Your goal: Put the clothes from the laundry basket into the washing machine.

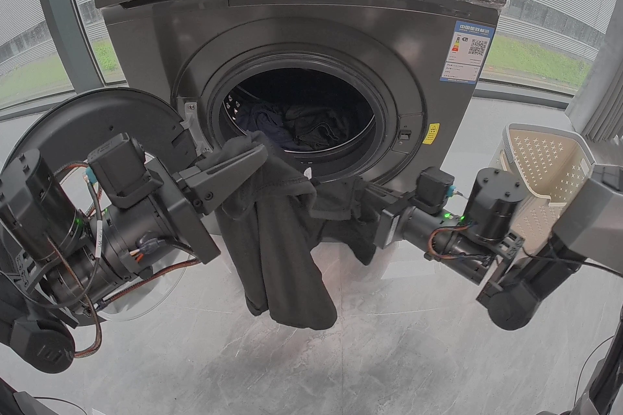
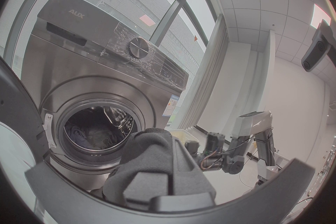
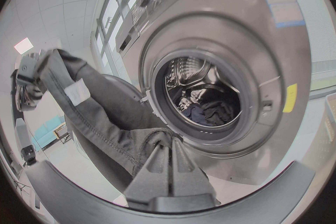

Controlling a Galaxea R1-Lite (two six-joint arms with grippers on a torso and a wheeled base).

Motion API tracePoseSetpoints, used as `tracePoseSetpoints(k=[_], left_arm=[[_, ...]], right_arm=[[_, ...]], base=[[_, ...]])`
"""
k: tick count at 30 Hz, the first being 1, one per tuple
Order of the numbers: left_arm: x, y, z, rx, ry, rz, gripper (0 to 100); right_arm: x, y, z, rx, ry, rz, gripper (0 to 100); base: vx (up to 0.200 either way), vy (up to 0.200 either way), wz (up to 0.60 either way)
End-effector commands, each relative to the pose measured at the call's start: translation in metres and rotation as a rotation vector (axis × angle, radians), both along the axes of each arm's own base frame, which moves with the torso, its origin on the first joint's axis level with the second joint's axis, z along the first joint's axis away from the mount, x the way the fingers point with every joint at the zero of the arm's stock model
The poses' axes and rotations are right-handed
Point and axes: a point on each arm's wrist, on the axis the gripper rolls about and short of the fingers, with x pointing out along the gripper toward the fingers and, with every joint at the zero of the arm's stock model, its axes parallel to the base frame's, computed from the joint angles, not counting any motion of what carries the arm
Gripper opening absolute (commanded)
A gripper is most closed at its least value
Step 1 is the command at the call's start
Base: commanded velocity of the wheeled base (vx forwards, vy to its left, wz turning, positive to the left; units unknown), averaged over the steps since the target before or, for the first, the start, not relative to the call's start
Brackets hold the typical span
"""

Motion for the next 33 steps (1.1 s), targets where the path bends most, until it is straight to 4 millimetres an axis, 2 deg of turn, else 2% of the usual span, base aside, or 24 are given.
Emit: tracePoseSetpoints(k=[1,3,4,7,11,14,18,21,26,33], left_arm=[[-0.001,0.007,0.003,-0.01,-0.012,0.021,0],[-0.001,0.007,0.002,-0.009,-0.009,0.026,0],[0.001,0.01,0.004,-0.015,-0.018,0.041,0],[0.003,0.02,0.007,-0.019,-0.031,0.082,0],[0.003,0.032,0.0,-0.003,-0.014,0.129,0],[0.002,0.036,-0.005,0.01,0.001,0.143,0],[0.003,0.038,-0.005,0.018,-0.011,0.157,0],[0.008,0.047,-0.002,0.012,-0.027,0.207,0],[0.009,0.045,-0.006,0.021,-0.014,0.198,0],[0.012,0.043,-0.01,0.029,-0.001,0.199,0]], right_arm=[[-0.026,-0.04,0.037,0.039,-0.065,-0.054,0],[-0.028,-0.043,0.038,0.04,-0.067,-0.059,0],[-0.038,-0.053,0.045,0.048,-0.079,-0.069,0],[-0.047,-0.064,0.056,0.071,-0.103,-0.086,0],[-0.055,-0.071,0.062,0.085,-0.119,-0.09,0],[-0.058,-0.072,0.066,0.099,-0.145,-0.09,0],[-0.058,-0.072,0.07,0.115,-0.171,-0.09,0],[-0.059,-0.073,0.07,0.13,-0.185,-0.093,0],[-0.056,-0.072,0.081,0.159,-0.223,-0.099,0],[-0.059,-0.074,0.085,0.176,-0.23,-0.101,0]], base=[[0.0,0.0,0.0],[0.0,0.0,0.0],[0.0,0.0,0.0],[0.0,0.0,0.0],[0.0,0.0,0.0],[0.0,0.0,0.0],[0.0,0.0,0.0],[0.0,0.0,0.0],[0.0,0.0,0.0],[0.0,0.0,0.0]])
